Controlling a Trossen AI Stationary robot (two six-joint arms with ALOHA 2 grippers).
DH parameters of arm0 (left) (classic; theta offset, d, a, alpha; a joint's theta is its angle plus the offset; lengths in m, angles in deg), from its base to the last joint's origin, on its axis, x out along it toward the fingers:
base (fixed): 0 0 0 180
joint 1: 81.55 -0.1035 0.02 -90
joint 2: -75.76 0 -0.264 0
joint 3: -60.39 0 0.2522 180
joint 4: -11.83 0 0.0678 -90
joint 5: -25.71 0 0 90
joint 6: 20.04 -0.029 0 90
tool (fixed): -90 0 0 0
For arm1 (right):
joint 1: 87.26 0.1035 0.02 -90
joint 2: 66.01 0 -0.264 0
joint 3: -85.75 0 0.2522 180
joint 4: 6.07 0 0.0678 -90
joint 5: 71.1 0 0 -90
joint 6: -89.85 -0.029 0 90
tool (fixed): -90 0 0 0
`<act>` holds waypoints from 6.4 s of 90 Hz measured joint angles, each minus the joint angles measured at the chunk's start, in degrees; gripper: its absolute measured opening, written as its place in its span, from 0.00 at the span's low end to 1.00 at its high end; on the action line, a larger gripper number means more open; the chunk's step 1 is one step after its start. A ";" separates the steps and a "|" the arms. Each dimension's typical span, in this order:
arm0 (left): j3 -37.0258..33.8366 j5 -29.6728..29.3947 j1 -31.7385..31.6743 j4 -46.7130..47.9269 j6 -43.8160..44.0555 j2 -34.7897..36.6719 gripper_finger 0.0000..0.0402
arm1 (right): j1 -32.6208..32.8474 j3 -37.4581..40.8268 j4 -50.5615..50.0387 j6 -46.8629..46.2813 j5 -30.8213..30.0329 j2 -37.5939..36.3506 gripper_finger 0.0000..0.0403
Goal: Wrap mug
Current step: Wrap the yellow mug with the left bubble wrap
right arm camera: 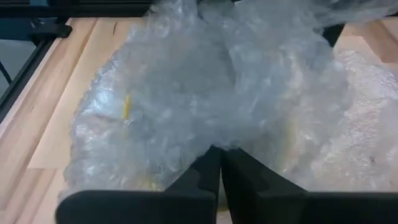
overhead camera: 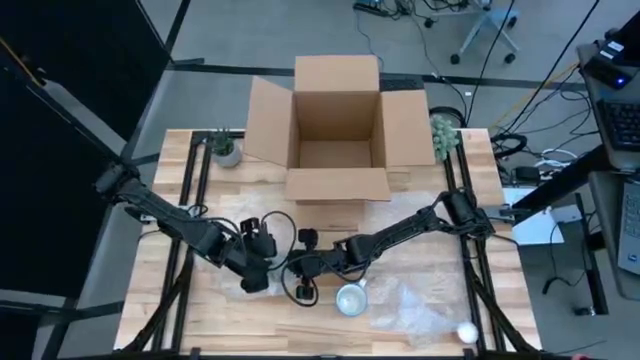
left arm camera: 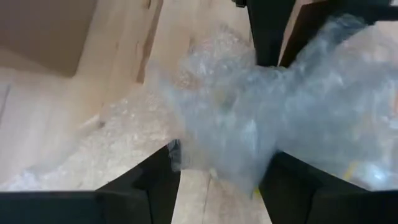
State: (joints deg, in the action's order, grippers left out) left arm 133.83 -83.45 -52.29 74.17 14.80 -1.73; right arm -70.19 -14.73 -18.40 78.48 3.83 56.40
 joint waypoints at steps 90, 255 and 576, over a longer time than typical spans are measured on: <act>-2.05 -2.72 1.61 -10.88 0.83 -7.23 0.45 | -0.03 0.00 0.05 0.25 -0.22 0.00 0.00; -2.17 -2.09 6.51 -12.03 1.93 -9.53 0.45 | 0.96 -0.11 13.72 0.01 0.17 3.82 0.00; -1.15 0.33 2.67 -6.72 3.24 -13.97 0.45 | 0.58 -0.35 14.46 0.19 -0.69 6.31 0.00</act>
State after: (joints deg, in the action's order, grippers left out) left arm 132.69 -83.12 -49.62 67.45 18.03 -15.70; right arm -69.61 -15.08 -3.94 78.67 3.14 62.70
